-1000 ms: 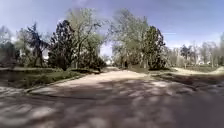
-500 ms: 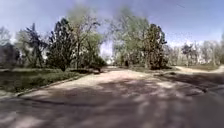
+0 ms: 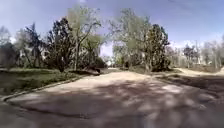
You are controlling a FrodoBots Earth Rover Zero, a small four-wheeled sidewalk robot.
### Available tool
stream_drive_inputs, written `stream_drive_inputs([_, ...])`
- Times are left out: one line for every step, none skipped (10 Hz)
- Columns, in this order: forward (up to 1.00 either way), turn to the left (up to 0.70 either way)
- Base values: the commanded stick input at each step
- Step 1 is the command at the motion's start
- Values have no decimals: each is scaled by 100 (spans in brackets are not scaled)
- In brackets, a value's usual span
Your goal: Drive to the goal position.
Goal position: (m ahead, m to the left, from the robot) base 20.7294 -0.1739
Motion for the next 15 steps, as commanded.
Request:
stream_drive_inputs([70, 0])
stream_drive_inputs([70, 0])
stream_drive_inputs([70, 0])
stream_drive_inputs([70, 0])
stream_drive_inputs([70, 0])
stream_drive_inputs([70, 0])
stream_drive_inputs([70, 0])
stream_drive_inputs([70, 0])
stream_drive_inputs([70, 0])
stream_drive_inputs([70, 0])
stream_drive_inputs([70, 0])
stream_drive_inputs([70, 0])
stream_drive_inputs([70, 0])
stream_drive_inputs([70, 0])
stream_drive_inputs([70, 0])
